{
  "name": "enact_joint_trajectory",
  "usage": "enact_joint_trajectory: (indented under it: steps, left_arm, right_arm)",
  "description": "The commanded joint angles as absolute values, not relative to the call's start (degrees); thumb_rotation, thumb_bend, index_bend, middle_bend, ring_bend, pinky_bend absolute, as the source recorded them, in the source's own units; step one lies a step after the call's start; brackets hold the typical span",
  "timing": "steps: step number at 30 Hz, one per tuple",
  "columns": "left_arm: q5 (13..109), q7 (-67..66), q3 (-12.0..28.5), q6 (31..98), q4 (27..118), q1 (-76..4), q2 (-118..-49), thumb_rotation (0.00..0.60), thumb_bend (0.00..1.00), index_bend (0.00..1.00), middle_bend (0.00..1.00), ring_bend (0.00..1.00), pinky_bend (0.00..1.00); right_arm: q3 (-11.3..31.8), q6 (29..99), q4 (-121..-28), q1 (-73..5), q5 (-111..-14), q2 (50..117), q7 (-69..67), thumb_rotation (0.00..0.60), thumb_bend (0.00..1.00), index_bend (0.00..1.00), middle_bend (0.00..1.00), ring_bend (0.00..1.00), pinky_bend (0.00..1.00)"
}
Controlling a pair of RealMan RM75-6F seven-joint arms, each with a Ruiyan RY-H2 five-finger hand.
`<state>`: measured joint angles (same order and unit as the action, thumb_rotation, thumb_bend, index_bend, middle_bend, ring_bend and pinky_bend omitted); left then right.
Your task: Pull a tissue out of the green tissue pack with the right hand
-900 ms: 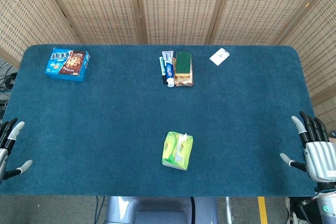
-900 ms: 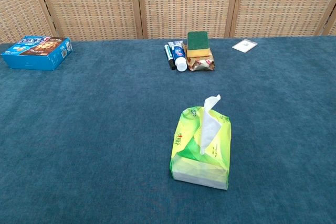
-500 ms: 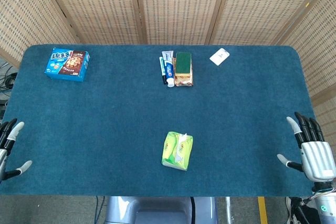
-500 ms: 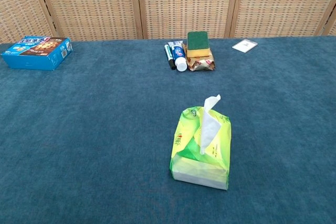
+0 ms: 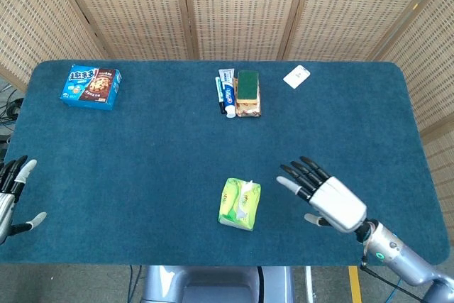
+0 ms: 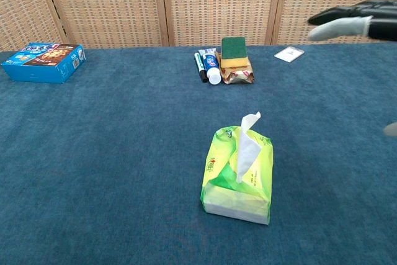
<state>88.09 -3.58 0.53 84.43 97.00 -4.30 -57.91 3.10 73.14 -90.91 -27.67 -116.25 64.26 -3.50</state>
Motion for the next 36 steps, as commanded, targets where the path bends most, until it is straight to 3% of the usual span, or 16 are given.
enact_joint_trajectory:
  steps: [1,4,8,13,17,21,27,31,36]
  left_arm:
    - [86.7,-4.2,0.9,83.1,97.2,-4.9,-58.1,0.6,0.0,0.0,0.0,0.0,0.0]
    - [85.8,-3.9,1.1,82.1,97.6,-5.3,-57.9,0.6,0.0,0.0,0.0,0.0,0.0]
    - [85.3,-3.0,1.2,81.5,97.4,-5.5,-57.5,0.6,0.0,0.0,0.0,0.0,0.0]
    - [85.3,-2.0,1.2,81.4,97.2,-5.6,-57.2,0.6,0.0,0.0,0.0,0.0,0.0]
    - [85.3,-1.7,1.1,81.2,97.0,-5.7,-57.1,0.6,0.0,0.0,0.0,0.0,0.0]
    - [85.3,-1.5,1.1,81.2,97.2,-5.7,-57.0,0.6,0.0,0.0,0.0,0.0,0.0]
    - [85.4,-1.4,1.0,81.2,97.3,-5.8,-56.9,0.6,0.0,0.0,0.0,0.0,0.0]
    - [85.5,-1.1,0.9,81.3,97.2,-5.8,-56.7,0.6,0.0,0.0,0.0,0.0,0.0]
    - [85.4,-0.3,1.0,81.5,97.2,-5.7,-56.5,0.6,0.0,0.0,0.0,0.0,0.0]
  right_arm:
    - [4.1,64.4,-95.0,-33.4,-118.3,66.4,1.1,0.6,0.13,0.02,0.0,0.0,0.0]
    - [4.8,57.2,-98.2,-36.0,-117.1,66.9,7.7,0.6,0.14,0.02,0.0,0.0,0.0]
    - [7.0,47.2,-101.6,-38.7,-112.0,69.0,17.6,0.6,0.23,0.05,0.0,0.0,0.0]
    - [9.1,41.9,-103.1,-39.8,-105.9,72.0,26.8,0.6,0.33,0.14,0.03,0.0,0.09]
    - [10.1,41.2,-103.0,-40.0,-102.5,74.1,31.6,0.6,0.39,0.21,0.12,0.07,0.16]
    - [10.6,41.7,-102.1,-40.2,-99.9,76.0,35.1,0.6,0.48,0.36,0.31,0.27,0.35]
    - [9.8,45.0,-99.6,-41.1,-100.5,78.5,33.8,0.6,0.62,0.54,0.52,0.5,0.56]
    - [9.0,47.7,-97.8,-41.6,-101.8,79.7,30.5,0.6,0.66,0.62,0.6,0.58,0.64]
    - [9.1,52.5,-96.6,-41.8,-103.5,79.2,25.8,0.6,0.67,0.64,0.62,0.6,0.67]
